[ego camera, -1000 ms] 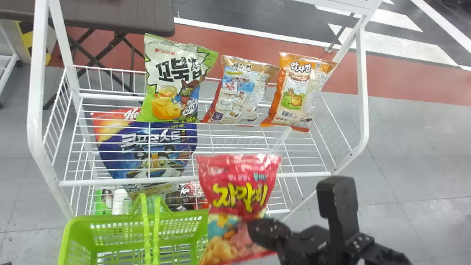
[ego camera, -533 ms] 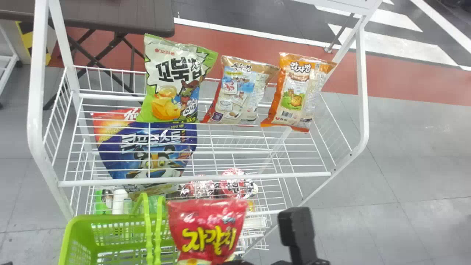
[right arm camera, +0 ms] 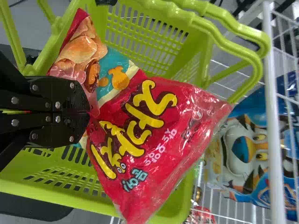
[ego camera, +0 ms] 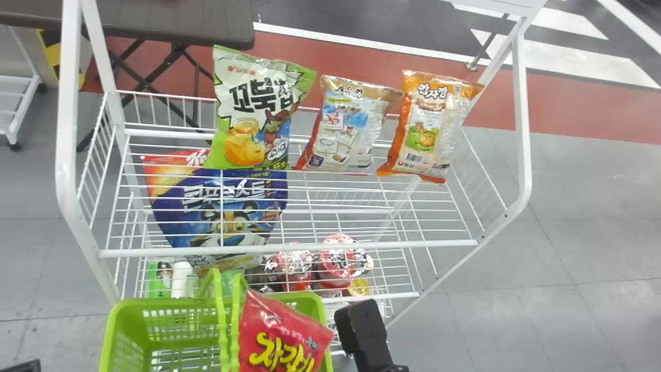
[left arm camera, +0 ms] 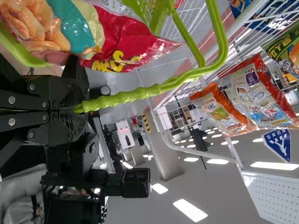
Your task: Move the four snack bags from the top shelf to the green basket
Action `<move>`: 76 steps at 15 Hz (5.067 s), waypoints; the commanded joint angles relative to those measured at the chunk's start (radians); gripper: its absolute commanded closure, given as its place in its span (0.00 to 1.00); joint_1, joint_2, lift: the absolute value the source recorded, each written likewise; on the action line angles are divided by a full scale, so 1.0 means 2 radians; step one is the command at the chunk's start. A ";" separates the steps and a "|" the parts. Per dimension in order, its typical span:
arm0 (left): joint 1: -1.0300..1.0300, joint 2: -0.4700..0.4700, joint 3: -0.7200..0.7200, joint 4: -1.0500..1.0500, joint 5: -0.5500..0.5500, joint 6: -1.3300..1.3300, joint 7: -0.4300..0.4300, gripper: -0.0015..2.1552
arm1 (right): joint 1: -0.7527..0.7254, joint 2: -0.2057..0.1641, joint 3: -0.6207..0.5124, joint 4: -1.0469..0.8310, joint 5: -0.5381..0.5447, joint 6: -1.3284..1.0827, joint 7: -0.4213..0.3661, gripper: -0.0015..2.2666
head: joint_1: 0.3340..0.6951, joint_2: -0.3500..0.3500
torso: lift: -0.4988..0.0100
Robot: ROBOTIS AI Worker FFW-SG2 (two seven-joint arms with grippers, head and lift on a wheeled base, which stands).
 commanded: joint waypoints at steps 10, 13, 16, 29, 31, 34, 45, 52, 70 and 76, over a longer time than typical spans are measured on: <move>0.003 0.001 -0.003 -0.007 -0.002 0.000 0.002 0.73 | 0.006 -0.004 0.019 0.027 0.013 -0.179 -0.030 0.01 | 1.00 0.11 | 0.98; 0.003 0.000 -0.003 -0.006 -0.003 0.000 0.001 0.73 | 0.016 -0.003 0.007 0.028 0.005 -0.268 -0.037 0.02 | 1.00 0.20 | 0.98; 0.003 -0.001 -0.007 -0.006 -0.006 0.000 0.002 0.73 | -0.027 0.000 0.003 0.075 0.003 -0.398 -0.099 0.02 | 1.00 0.20 | 0.98; -0.010 0.033 -0.014 0.004 0.012 0.002 0.007 0.73 | -0.346 0.054 0.047 0.450 -0.013 -0.668 -0.330 0.05 | 1.00 0.33 | 0.98; -0.012 0.036 -0.014 0.005 0.015 0.002 0.007 0.73 | -0.378 0.054 0.035 0.485 -0.038 -0.660 -0.300 0.08 | 1.00 0.32 | 0.98; -0.015 0.036 -0.014 0.009 0.017 0.002 0.008 0.73 | -0.394 0.054 0.019 0.491 -0.053 -0.601 -0.226 0.32 | 1.00 0.34 | 0.98; -0.008 0.036 -0.020 0.000 0.013 0.000 0.008 0.73 | -0.288 0.054 0.019 0.305 -0.057 -0.516 -0.152 0.98 | 1.00 0.39 | 0.98; -0.011 0.028 -0.017 0.000 0.011 0.002 0.008 0.73 | -0.112 0.022 -0.082 0.014 -0.119 -0.248 -0.138 0.98 | 1.00 0.28 | 0.98; -0.002 0.000 -0.005 -0.007 0.002 0.002 0.002 0.73 | -0.068 0.052 -0.140 0.075 -0.234 0.015 -0.050 0.98 | 1.00 0.00 | 0.98; -0.002 0.004 -0.010 -0.009 0.002 0.002 0.002 0.73 | -0.086 0.050 -0.067 0.098 -0.209 0.008 -0.070 0.64 | 1.00 0.26 | 0.98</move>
